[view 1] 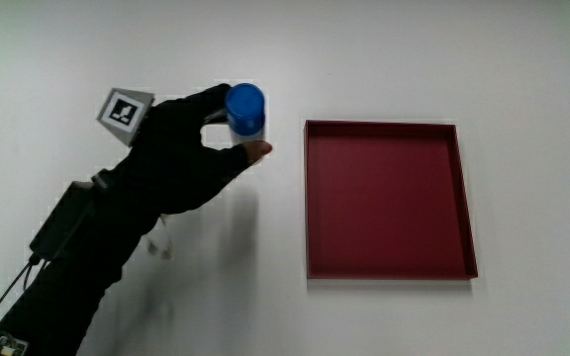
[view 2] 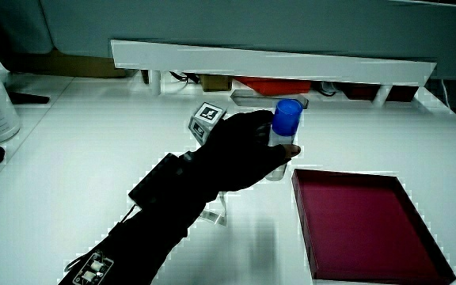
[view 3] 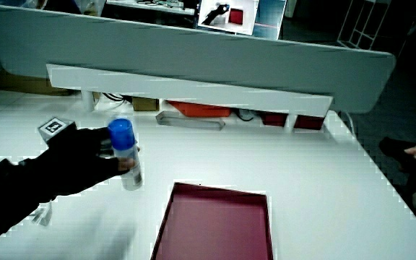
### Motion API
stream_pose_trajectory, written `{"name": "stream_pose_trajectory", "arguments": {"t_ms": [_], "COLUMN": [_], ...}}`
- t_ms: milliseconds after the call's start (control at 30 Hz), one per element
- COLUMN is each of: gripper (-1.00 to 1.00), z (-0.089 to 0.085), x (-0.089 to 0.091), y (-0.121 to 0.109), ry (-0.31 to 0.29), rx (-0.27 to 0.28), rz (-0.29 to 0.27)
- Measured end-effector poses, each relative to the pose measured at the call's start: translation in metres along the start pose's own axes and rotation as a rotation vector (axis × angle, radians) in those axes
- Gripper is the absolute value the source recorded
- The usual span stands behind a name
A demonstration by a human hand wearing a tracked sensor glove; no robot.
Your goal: Place glue on desk
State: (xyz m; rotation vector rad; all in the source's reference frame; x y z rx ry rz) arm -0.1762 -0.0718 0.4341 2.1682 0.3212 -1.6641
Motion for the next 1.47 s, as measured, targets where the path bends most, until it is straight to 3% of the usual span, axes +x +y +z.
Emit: {"name": "stream_pose_trajectory", "arguments": {"t_ms": [300, 533, 633, 667, 733, 767, 800, 867, 1100, 1300, 1433, 1467], "gripper": [0.0, 0.0, 0.0, 0.0, 0.0, 0.0, 0.0, 0.0, 0.0, -0.38, -0.62, -0.69], "z": [0.026, 0.029, 0.027, 0.025, 0.022, 0.021, 0.022, 0.022, 0.021, 0.021, 0.019, 0.02], "x": [-0.038, -0.07, -0.079, -0.08, -0.082, -0.082, -0.084, -0.086, -0.09, -0.092, -0.095, -0.098], "y": [-0.016, -0.025, -0.027, -0.027, -0.028, -0.029, -0.03, -0.031, -0.031, -0.033, -0.037, -0.041], "ry": [0.095, 0.105, 0.114, 0.092, 0.129, 0.09, 0.091, 0.096, 0.084, 0.08, 0.052, 0.082], "rx": [0.075, 0.116, 0.125, 0.124, 0.118, 0.121, 0.124, 0.131, 0.128, 0.126, 0.063, 0.054], "rz": [0.026, 0.093, 0.091, 0.072, 0.114, 0.119, 0.129, 0.11, 0.121, 0.127, 0.163, 0.19]}}
